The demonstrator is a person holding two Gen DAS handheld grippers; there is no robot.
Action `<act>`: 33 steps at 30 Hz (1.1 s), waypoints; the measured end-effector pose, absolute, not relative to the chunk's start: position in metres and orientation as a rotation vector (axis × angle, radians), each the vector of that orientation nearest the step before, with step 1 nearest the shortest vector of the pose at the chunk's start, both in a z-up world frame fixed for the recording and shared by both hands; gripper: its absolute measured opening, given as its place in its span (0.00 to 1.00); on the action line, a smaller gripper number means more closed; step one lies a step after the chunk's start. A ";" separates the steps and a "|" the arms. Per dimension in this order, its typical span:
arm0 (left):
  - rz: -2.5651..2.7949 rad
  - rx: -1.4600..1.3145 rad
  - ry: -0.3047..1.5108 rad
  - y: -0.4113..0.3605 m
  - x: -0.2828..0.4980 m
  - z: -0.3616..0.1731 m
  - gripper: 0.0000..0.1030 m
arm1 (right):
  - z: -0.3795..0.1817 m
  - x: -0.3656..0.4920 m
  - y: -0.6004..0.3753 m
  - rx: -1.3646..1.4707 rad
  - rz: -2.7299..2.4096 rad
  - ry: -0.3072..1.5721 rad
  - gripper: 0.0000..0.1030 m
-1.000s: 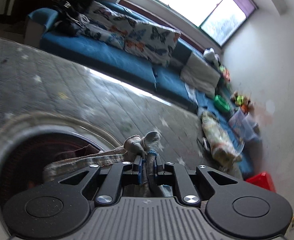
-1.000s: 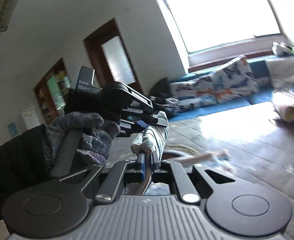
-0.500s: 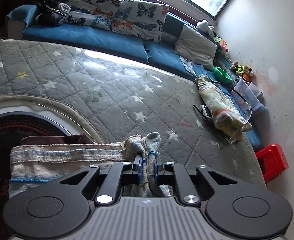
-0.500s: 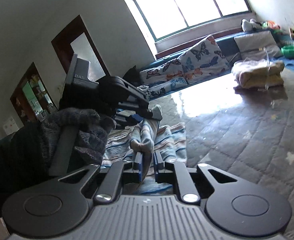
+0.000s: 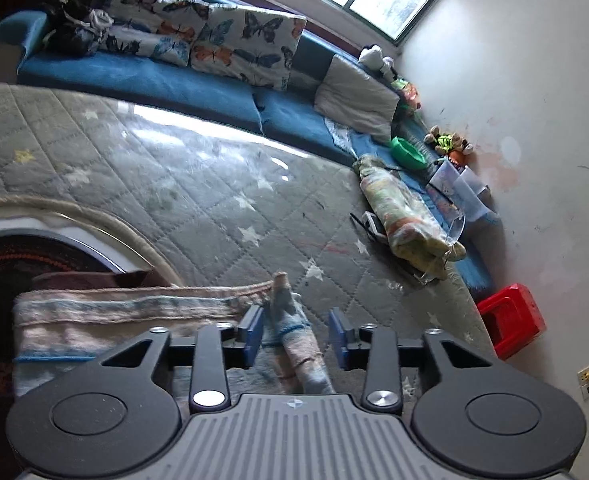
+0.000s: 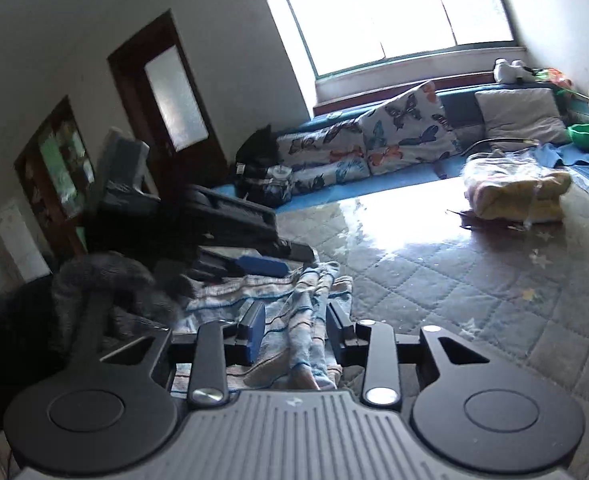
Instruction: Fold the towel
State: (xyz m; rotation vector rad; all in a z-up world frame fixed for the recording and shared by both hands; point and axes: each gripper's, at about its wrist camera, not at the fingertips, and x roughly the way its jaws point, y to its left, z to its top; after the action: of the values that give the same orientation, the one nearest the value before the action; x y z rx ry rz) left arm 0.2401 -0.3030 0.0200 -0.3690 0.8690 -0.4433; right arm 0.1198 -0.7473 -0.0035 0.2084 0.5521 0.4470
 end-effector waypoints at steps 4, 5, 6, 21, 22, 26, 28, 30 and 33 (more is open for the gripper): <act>-0.445 -0.351 0.844 -0.282 0.224 0.026 0.42 | -0.007 0.145 -0.731 0.143 0.469 0.609 0.40; -0.442 -0.345 0.843 -0.276 0.219 0.024 0.42 | -0.009 0.154 -0.729 0.138 0.469 0.626 0.40; -0.439 -0.338 0.842 -0.270 0.214 0.023 0.42 | -0.010 0.162 -0.727 0.134 0.464 0.642 0.40; -0.435 -0.180 0.872 -0.241 0.163 -0.014 0.44 | -0.036 0.231 -0.703 0.012 0.395 0.764 0.48; -0.436 -0.164 0.865 -0.241 0.162 -0.014 0.44 | -0.036 0.231 -0.705 0.005 0.381 0.758 0.48; -0.447 -0.116 0.845 -0.247 0.157 -0.013 0.44 | -0.024 0.227 -0.716 0.002 0.335 0.716 0.48; -0.470 -0.102 0.830 -0.252 0.155 -0.009 0.44 | -0.015 0.225 -0.719 0.001 0.330 0.690 0.42; -0.502 -0.085 0.808 -0.260 0.152 -0.004 0.44 | -0.006 0.225 -0.719 0.006 0.355 0.675 0.33; -0.571 -0.048 0.772 -0.280 0.150 0.003 0.43 | 0.006 0.229 -0.710 0.018 0.461 0.680 0.28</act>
State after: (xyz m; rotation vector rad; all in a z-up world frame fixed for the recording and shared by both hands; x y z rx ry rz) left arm 0.1499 -0.2802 0.0025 -0.0476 0.7721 -0.5713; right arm 0.2295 -0.7102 0.0063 0.0183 0.6800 0.4614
